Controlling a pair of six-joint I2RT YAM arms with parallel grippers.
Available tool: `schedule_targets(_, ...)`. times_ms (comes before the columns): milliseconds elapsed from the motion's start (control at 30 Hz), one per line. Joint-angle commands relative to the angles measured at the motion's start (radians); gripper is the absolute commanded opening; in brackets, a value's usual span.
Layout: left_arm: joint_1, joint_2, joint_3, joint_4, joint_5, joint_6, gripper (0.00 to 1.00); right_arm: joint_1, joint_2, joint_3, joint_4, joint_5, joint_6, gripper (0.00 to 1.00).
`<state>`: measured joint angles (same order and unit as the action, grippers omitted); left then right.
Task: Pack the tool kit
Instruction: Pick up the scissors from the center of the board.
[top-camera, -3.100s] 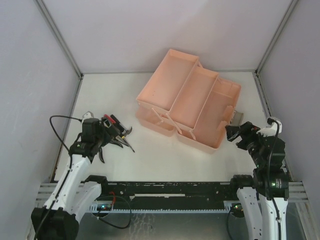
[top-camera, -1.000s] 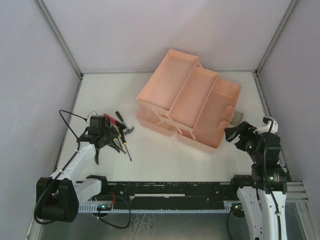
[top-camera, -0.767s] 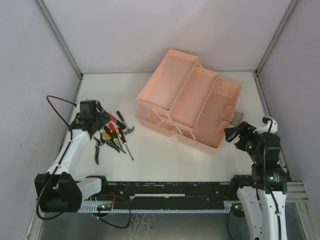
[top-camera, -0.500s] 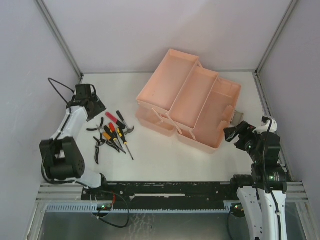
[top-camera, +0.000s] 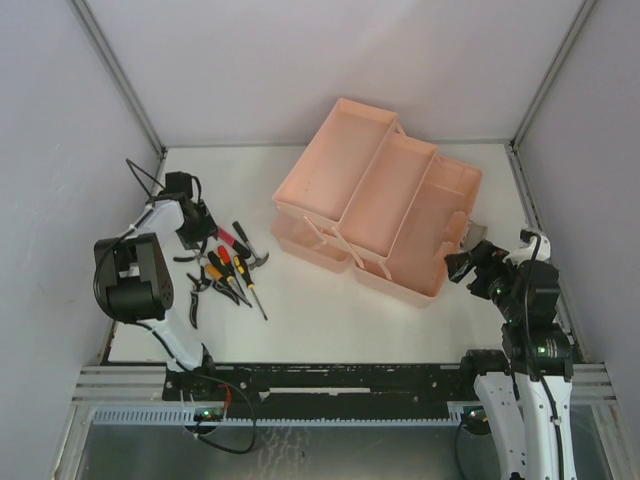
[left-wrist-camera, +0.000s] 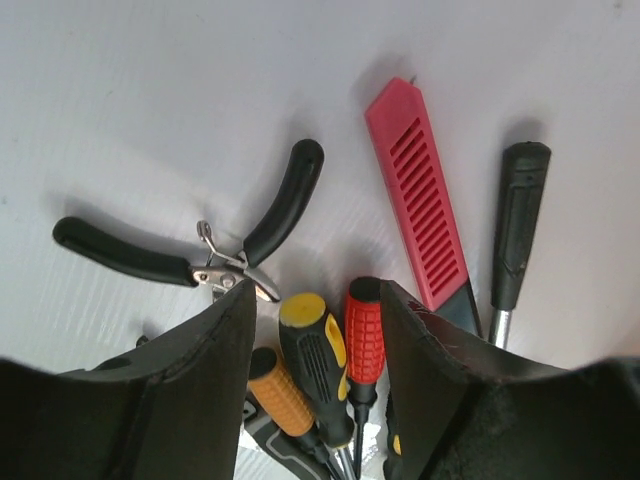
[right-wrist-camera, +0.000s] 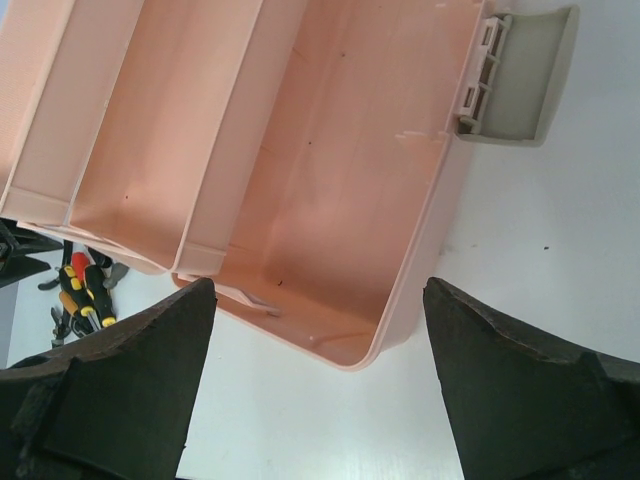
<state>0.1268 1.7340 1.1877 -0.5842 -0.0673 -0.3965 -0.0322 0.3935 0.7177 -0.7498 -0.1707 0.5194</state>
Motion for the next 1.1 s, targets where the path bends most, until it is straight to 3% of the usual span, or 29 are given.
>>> schedule_targets(0,0.005,0.046,0.078,0.018,-0.001,0.041,0.57,0.003,0.013,-0.003,0.056,-0.019,-0.022,0.85)
schedule_targets(600,0.018,0.169,0.148,0.020,-0.031,0.012,0.55,0.002,0.048,-0.003,0.072,-0.040,-0.027,0.85)
schedule_targets(1067,0.052,0.189,0.097,0.030,-0.038,-0.011,0.42,0.001,0.054,-0.004,0.066,-0.033,-0.031,0.85)
